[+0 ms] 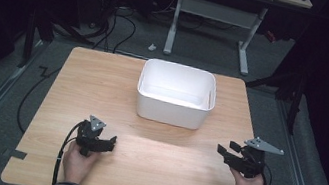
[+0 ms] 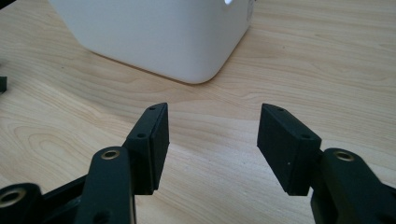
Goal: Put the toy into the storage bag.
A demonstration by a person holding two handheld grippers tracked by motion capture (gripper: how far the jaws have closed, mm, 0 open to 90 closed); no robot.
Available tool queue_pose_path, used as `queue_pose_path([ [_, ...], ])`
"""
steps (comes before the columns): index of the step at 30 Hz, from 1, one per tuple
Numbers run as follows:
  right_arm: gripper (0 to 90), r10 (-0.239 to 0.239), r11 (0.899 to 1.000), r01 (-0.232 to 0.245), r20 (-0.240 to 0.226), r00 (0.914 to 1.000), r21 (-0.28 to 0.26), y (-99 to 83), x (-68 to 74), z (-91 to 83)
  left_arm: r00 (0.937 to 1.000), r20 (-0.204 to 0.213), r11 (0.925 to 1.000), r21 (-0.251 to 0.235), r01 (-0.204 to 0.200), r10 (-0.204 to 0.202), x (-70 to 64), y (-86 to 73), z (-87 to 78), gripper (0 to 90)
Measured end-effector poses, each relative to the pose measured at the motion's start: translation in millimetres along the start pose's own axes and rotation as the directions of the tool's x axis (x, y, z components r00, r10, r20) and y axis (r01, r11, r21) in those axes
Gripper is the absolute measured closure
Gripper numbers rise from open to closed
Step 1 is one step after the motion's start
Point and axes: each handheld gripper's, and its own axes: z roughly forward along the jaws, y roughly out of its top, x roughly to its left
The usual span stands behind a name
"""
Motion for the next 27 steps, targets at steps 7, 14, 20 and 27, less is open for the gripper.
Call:
queue_pose_path([
  [7, 42.1, -0.007, 0.999, 0.006, 0.011, 0.9999, 0.043, -9.9, -0.1, 18.4, 1.0, 0.001, 1.0, 0.0, 0.0, 0.0, 0.1, 0.0, 0.0, 15.0],
  [14, 39.3, -0.009, 0.998, 0.007, 0.038, 0.9993, 0.064, -20.3, -1.1, 32.8, 1.0, 0.001, 1.0, 0.0, 0.0, 0.0, 0.1, 0.0, 0.0, 15.0],
  [20, 40.7, -0.002, 0.995, -0.004, 0.059, 0.9983, 0.099, -24.5, -2.1, 43.3, 1.0, 0.001, 1.0, 0.0, 0.0, 0.0, 0.1, 0.0, 0.0, 15.0],
  [27, 40.8, -0.011, 0.995, 0.003, 0.073, 0.9972, 0.105, -27.4, -2.0, 50.3, 1.0, 0.001, 1.0, 0.0, 0.0, 0.0, 0.1, 0.0, 0.0, 15.0],
])
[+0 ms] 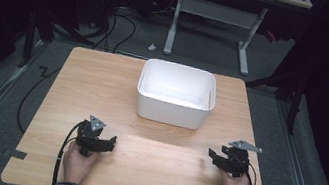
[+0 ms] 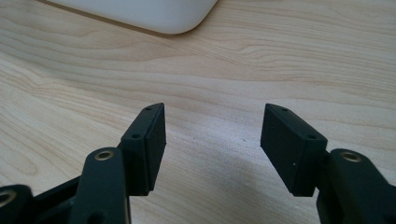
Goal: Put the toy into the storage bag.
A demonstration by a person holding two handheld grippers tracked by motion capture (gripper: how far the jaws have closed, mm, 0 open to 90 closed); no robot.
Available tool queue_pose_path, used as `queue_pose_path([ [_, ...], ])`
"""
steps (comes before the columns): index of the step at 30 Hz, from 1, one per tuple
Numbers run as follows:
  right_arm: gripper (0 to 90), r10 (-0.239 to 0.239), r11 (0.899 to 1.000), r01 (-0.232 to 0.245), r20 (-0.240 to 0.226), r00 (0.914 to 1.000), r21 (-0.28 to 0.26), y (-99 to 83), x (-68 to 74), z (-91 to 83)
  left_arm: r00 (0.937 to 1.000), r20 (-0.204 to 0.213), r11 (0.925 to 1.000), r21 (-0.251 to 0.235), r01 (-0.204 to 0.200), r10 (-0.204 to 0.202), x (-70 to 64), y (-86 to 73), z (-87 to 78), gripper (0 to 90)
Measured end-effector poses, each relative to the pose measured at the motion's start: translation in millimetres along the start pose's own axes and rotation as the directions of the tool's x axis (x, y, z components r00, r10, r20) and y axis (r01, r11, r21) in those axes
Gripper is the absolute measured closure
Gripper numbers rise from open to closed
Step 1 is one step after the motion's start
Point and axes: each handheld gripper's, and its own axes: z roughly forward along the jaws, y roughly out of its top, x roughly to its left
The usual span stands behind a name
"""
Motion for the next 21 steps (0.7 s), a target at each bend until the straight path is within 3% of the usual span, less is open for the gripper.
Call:
queue_pose_path([
  [21, 40.7, -0.03, 0.999, 0.031, 0.052, 0.9982, -0.015, -3.8, 1.4, 12.3, 1.0, 0.001, 1.0, 0.0, 0.0, 0.0, 0.1, 0.0, 0.0, 15.0],
])
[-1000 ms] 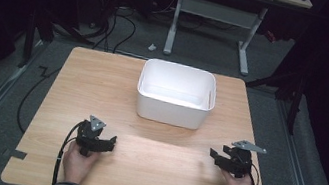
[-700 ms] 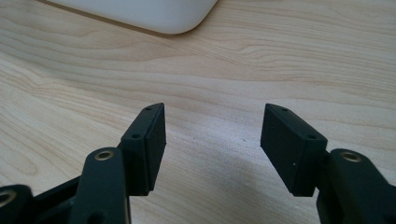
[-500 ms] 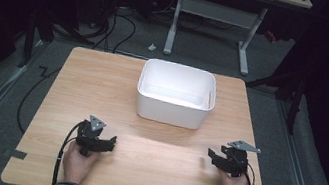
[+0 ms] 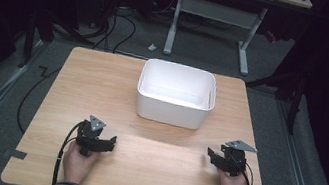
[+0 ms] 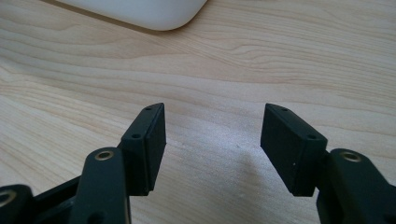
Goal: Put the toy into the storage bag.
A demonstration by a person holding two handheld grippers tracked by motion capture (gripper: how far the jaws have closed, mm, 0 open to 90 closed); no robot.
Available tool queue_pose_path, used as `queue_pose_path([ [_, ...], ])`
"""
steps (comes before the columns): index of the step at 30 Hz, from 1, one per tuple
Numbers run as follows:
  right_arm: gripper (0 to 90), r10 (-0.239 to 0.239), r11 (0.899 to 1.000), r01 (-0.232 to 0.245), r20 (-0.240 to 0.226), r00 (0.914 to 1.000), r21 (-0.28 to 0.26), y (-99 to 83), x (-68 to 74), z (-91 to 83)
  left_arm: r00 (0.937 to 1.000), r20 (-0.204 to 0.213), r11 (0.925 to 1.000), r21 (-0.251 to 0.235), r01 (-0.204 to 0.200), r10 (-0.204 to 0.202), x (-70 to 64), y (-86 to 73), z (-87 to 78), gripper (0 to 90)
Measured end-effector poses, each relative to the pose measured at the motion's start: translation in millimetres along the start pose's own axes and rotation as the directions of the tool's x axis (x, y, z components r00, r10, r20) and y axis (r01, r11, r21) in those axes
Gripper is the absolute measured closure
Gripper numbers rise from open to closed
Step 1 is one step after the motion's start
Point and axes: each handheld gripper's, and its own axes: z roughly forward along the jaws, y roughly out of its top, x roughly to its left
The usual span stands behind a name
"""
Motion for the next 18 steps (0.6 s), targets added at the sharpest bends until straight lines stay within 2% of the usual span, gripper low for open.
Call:
queue_pose_path([
  [4, 40.2, -0.009, 1.0, 0.009, 0.01, 0.9999, 0.006, -1.9, 0.2, 4.6, 1.0, 0.0, 1.0, 0.0, 0.0, 0.0, 0.0, 0.0, 0.0, 15.0],
  [7, 38.8, -0.014, 0.999, 0.014, 0.019, 0.9997, 0.03, -5.4, 0.9, 10.9, 1.0, 0.0, 1.0, 0.0, 0.0, 0.0, 0.0, 0.0, 0.0, 15.0],
  [9, 36.7, -0.023, 1.0, 0.023, 0.014, 0.9996, -0.001, -9.9, 0.5, 14.1, 1.0, 0.0, 1.0, 0.0, 0.0, 0.0, 0.0, 0.0, 0.0, 15.1],
  [18, 36.5, -0.025, 1.0, 0.025, 0.013, 0.9996, -0.001, -9.9, 0.4, 14.1, 1.0, 0.0, 1.0, 0.0, 0.0, 0.0, 0.0, 0.0, 0.0, 15.0],
])
